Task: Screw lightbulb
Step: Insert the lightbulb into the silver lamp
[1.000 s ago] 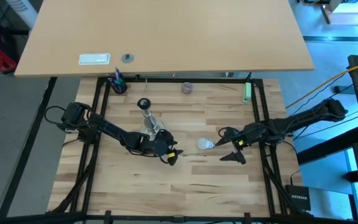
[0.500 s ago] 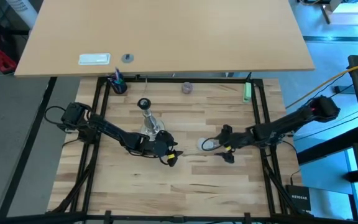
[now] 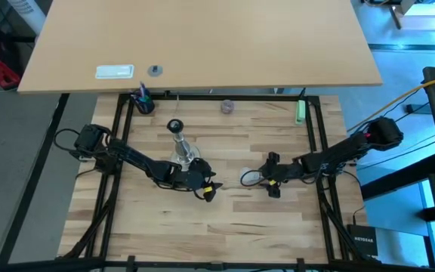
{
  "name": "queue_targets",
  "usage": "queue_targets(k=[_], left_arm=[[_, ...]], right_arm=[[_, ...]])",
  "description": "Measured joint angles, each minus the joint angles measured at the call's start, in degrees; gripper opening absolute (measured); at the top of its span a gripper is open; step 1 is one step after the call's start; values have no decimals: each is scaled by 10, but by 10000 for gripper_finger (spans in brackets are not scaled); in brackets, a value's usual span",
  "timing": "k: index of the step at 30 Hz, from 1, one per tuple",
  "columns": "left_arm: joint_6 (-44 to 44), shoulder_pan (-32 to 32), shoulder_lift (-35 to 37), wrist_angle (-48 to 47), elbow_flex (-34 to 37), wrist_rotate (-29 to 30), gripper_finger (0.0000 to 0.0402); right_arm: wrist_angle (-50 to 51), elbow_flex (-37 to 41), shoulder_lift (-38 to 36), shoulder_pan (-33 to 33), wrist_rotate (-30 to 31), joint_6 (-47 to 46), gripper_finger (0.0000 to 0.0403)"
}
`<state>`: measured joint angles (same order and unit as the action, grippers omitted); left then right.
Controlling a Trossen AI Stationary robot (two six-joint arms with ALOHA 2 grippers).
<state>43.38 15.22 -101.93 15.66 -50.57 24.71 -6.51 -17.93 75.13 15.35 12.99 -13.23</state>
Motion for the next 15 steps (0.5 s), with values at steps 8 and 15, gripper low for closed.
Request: queue_targets(k=[8,15], left_arm=[[30,0,0,0,0,0,266],[55,0,-1,3,0,0,266]], right_arm=[[-4,0,1,0,0,-3,151],[-24,0,1,0,-4,-4,101]])
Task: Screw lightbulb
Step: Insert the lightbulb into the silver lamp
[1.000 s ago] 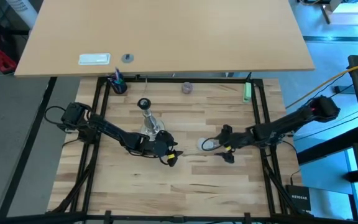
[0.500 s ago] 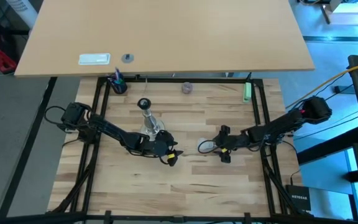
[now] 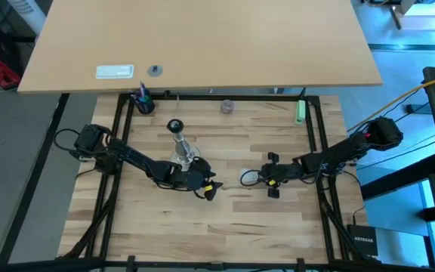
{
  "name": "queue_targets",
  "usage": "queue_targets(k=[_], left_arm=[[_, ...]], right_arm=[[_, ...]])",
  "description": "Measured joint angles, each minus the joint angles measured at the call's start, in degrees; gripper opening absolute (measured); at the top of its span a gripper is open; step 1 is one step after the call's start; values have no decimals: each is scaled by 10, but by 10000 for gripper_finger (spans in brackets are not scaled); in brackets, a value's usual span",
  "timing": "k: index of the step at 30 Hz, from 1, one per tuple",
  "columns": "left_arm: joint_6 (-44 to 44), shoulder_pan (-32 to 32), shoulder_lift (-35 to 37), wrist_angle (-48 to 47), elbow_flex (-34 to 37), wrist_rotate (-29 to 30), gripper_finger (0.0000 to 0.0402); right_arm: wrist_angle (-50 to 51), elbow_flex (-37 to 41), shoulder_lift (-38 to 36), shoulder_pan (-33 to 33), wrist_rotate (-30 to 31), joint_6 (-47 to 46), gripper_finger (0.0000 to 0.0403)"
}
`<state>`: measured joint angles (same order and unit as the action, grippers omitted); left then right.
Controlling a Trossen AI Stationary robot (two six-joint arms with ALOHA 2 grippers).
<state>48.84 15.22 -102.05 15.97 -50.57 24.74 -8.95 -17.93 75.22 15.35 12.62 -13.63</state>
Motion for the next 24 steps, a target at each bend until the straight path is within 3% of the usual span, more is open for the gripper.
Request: queue_targets(k=[8,15,24], left_arm=[[-9,-1,-1,26,0,-1,267],[-2,-19,-1,41,0,-60,267],[3,-21,-2,49,0,-65,267]], right_arm=[[-18,0,0,0,-2,0,101],[-44,0,0,0,-2,0,101],[-91,0,0,1,-7,-10,101]])
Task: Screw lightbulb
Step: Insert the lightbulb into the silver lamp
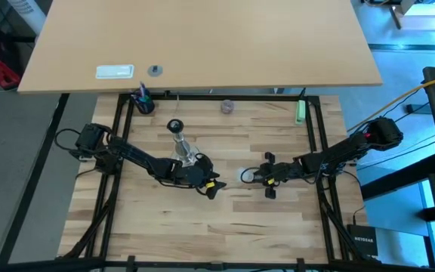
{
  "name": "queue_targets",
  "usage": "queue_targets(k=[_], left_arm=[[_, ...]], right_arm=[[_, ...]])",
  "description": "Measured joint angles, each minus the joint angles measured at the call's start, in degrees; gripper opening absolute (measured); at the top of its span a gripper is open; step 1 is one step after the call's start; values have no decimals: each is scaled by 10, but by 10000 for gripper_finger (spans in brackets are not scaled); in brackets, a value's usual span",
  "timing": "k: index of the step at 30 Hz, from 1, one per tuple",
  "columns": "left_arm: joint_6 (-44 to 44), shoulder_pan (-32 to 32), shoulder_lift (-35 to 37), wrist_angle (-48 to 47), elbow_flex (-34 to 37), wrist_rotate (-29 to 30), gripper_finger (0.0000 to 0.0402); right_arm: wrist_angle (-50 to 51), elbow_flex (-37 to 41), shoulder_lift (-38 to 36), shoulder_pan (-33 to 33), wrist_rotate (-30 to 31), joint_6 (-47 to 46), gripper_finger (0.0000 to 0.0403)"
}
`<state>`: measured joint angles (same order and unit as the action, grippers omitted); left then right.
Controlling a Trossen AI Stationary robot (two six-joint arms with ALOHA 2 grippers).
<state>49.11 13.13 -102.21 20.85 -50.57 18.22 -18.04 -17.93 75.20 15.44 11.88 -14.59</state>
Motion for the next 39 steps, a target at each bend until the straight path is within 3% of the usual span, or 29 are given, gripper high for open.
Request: queue_targets(k=[12,27,39], left_arm=[[-46,0,0,9,0,4,267],[-15,-2,0,11,0,5,270],[-13,-1,0,11,0,5,394]], right_arm=[[-47,0,0,0,-10,-5,101],[-47,0,0,0,-4,-3,101],[-46,0,0,0,-4,1,102]])
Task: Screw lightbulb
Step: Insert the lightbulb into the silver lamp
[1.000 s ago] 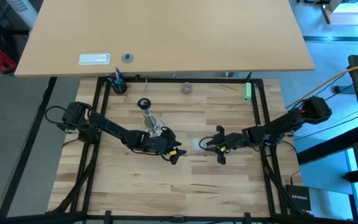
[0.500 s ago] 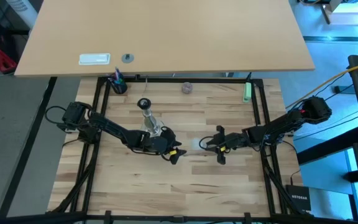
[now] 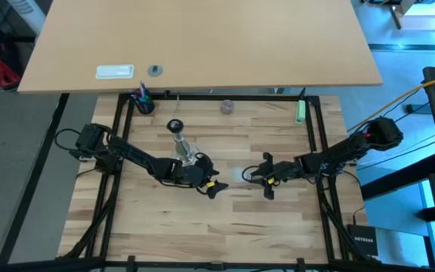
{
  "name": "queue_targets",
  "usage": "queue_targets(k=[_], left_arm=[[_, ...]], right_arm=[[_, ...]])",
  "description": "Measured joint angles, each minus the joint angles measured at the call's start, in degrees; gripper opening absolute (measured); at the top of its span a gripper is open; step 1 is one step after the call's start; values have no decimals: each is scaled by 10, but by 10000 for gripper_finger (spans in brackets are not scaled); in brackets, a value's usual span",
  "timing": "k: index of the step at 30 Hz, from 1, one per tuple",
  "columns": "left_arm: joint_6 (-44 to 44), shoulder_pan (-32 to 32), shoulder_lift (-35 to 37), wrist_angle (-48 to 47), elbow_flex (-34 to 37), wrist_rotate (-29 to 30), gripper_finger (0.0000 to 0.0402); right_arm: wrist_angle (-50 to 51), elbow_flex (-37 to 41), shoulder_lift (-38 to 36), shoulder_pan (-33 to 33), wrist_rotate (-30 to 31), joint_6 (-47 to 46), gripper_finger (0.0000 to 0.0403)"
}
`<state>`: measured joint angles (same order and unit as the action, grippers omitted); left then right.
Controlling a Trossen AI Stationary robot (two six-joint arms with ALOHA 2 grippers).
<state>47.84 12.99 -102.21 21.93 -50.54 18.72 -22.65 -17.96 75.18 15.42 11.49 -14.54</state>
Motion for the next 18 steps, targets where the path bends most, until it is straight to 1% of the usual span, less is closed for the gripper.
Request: queue_targets(k=[3,7,9,18], left_arm=[[0,0,0,0,0,0,392],[44,3,0,0,0,0,384],[53,6,0,1,0,0,383],[72,8,0,1,0,0,382]], right_arm=[[0,0,0,0,0,0,102],[0,0,0,0,0,0,102],[0,0,0,0,0,0,102],[0,0,0,0,0,0,102]])
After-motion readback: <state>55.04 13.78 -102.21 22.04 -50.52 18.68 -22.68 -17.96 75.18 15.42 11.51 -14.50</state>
